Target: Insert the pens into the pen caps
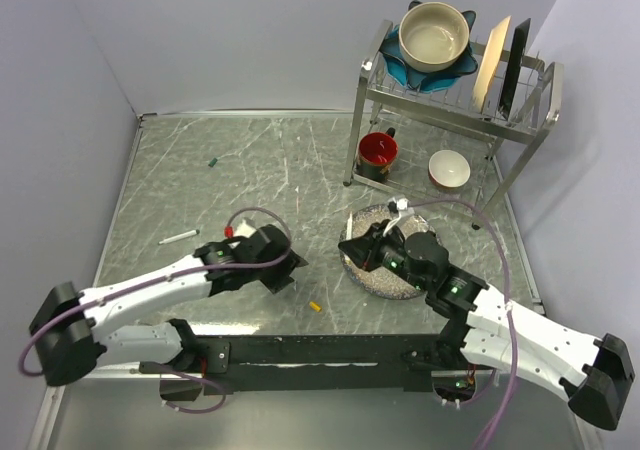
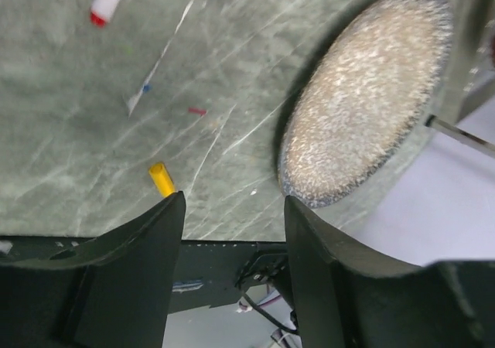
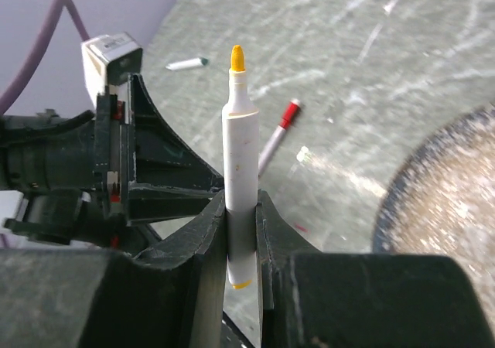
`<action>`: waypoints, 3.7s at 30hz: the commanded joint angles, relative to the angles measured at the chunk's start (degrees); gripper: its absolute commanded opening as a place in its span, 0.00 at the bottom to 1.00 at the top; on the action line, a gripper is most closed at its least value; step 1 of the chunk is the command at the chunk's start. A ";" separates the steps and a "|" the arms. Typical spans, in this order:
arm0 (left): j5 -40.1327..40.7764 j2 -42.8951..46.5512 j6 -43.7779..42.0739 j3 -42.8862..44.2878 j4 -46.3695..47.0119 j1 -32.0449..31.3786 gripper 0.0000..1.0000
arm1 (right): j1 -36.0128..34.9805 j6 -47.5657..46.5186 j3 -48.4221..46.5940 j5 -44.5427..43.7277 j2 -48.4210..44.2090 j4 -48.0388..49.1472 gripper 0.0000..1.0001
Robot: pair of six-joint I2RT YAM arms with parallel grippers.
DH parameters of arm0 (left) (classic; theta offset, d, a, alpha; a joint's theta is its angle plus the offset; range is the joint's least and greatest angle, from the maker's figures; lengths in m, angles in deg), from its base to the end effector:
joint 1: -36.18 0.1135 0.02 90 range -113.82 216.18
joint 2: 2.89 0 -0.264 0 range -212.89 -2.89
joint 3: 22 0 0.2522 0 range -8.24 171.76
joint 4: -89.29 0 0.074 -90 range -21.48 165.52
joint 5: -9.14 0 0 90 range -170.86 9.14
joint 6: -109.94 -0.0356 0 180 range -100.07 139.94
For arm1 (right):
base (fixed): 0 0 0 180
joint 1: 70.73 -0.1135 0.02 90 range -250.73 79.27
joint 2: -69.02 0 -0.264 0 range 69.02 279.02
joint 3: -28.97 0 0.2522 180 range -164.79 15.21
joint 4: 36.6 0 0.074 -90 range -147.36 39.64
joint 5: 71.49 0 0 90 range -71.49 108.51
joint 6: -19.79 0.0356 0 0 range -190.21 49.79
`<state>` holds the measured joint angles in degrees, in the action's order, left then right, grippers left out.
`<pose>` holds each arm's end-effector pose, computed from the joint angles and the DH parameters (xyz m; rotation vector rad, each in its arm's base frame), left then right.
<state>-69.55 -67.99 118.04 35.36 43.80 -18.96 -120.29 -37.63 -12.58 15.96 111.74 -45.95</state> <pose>0.1337 -0.1798 0.2318 -1.0684 2.4732 -0.8089 0.1218 0.1405 0.2674 -0.2412 1.8495 0.9873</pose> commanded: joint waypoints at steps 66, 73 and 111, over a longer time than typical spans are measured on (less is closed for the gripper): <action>4.56 -22.09 3.60 13.52 -9.56 -3.14 0.01 | 0.43 -3.83 6.25 4.98 -17.15 -4.49 0.00; 14.78 -10.33 -10.20 16.01 -7.84 -2.70 0.01 | 0.34 -2.44 11.53 24.85 -17.15 8.41 0.00; -8.14 24.76 -41.68 -7.91 37.17 0.11 0.01 | -9.41 2.23 1.60 22.58 8.69 22.23 0.00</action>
<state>-74.84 -43.62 77.74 27.58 76.76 -18.98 -129.37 -35.14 -8.03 39.44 119.60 -25.56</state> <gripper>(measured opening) 0.048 0.223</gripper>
